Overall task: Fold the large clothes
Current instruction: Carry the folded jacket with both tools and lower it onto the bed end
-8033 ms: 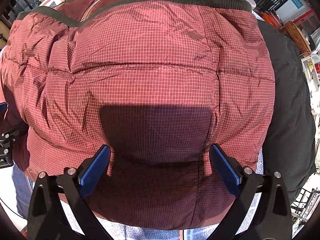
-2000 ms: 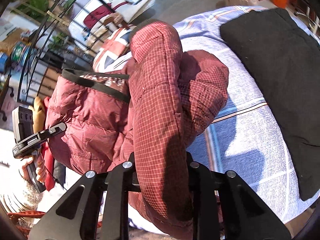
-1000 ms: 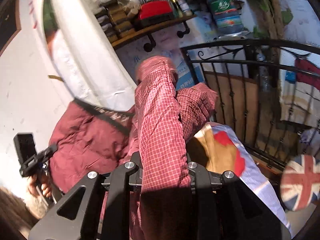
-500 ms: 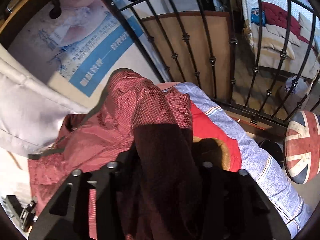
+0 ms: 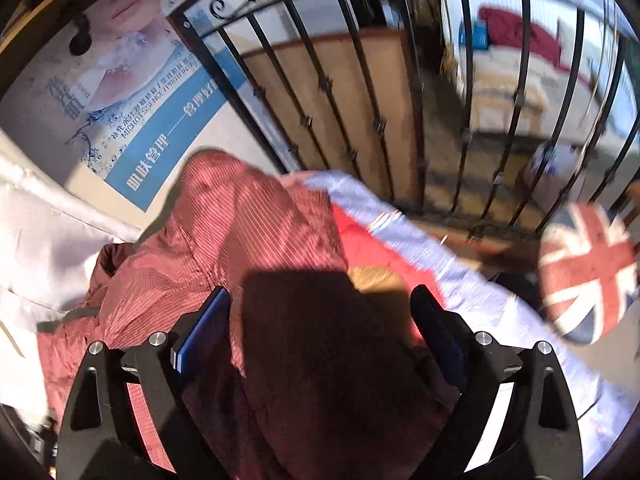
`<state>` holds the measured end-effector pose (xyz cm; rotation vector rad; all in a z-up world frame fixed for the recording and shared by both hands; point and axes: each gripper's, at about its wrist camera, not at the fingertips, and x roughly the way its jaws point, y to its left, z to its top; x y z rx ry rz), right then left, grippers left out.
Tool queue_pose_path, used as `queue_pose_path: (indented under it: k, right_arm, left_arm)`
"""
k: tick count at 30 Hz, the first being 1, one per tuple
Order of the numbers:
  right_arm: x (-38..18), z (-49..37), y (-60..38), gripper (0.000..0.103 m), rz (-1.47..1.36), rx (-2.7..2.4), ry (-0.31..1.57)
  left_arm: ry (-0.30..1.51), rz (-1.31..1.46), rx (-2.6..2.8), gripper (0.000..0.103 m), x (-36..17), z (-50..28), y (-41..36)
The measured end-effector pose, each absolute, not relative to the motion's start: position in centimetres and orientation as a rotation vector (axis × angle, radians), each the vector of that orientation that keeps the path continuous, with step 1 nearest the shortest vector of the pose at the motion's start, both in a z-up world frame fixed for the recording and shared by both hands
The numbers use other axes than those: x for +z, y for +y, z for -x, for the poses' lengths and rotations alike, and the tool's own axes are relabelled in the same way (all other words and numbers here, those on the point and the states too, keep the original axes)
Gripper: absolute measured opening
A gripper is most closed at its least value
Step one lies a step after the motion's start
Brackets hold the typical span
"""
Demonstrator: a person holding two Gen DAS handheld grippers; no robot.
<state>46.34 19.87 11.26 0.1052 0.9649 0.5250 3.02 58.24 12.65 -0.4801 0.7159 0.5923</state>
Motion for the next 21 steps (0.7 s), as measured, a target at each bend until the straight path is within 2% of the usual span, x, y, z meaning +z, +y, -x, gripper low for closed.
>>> queue_pose_path:
  k: [5,11,21]
  right_arm:
    - [14.7,-44.2,18.6,0.090,-0.110,0.564,0.899]
    - [16.6,-39.0,17.9,0.090,-0.157,0.641,0.921]
    - [18.7,-27.5,18.8,0.090,0.034,0.720,0.915]
  left_arm:
    - [0.734,0.342,0.650,0.097,14.5,-2.4,55.8]
    - [0.760,0.316,0.653,0.097,17.0,-2.3,52.7]
    - [0.802,0.272,0.601,0.097,19.8,-1.9,46.3]
